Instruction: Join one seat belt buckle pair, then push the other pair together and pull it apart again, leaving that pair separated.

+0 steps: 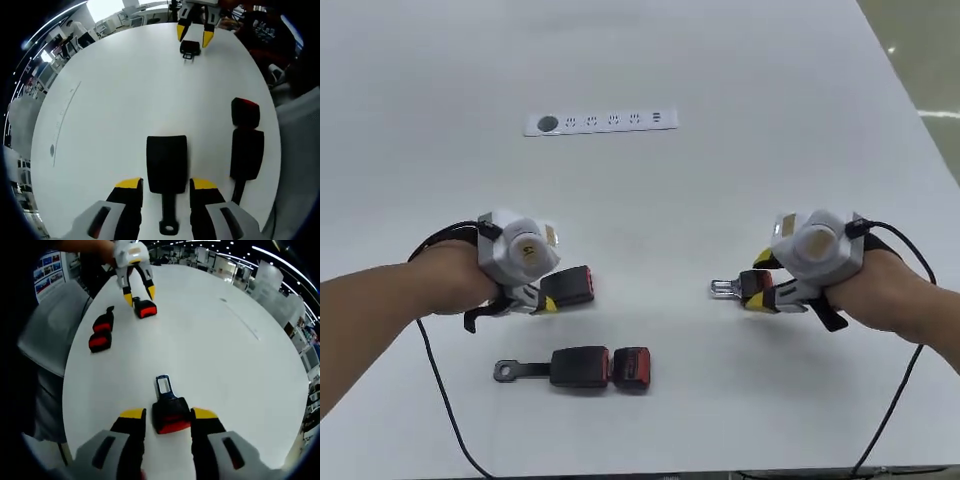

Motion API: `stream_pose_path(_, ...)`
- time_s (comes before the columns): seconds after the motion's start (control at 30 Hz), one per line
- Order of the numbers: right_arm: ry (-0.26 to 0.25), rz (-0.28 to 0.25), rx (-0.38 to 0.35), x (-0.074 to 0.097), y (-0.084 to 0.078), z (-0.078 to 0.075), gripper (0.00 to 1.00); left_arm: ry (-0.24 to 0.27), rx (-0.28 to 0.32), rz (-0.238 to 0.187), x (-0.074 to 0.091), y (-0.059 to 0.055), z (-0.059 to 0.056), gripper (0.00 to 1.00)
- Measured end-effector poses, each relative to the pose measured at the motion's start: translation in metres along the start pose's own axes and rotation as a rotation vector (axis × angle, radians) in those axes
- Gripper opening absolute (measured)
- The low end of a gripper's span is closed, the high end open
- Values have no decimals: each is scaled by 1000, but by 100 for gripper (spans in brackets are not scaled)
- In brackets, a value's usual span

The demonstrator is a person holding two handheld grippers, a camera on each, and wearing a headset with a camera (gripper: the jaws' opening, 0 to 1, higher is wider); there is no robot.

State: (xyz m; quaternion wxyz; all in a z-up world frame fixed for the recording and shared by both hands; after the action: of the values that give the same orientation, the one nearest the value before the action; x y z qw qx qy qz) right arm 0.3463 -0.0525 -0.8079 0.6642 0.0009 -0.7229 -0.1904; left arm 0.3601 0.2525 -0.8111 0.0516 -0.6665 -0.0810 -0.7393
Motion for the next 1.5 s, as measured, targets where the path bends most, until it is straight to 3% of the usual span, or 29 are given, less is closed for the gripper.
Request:
stream_pose_path(0.27,16,43,44,-9,-4,-2,35,-30,-22,11,-8,0,-1,32)
stream_pose_path(0.33,14,61,90,-10,-5,0,34,-28,-52,12,-8,1,-2,32)
stream_pose_path(0.5,34,59,109,-7,-2,1,33,-13,-115,16,-11,1,-2,31)
stream_pose_path(0.73,15,73,119,-6,4,2,33,-25,-121,35,-7,4,-5,31)
stream_pose_path(0.93,12,52,121,-13,28,9,33,-32,-127,40,-5,5,-7,31)
stream_pose_path(1.2,30,6,173,-26,80,25,33,-30,-154,47,-5,6,-7,32)
stream_pose_path(1.5,38,-33,188,-41,122,35,33,-30,-193,65,-5,8,-7,31)
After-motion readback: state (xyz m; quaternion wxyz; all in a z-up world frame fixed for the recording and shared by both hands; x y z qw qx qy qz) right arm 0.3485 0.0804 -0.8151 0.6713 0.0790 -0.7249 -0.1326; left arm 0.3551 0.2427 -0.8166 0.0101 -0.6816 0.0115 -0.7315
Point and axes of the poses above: the centre of the closed fingertips' face, and the gripper's own axes: x roughly backward along the fingers, z roughly to its left, y roughly out of its top, the point moved 4 cm from there along x, roughly backward along the fingers, and after that the axes turned 15 degrees about z, right-handed, at the moved point
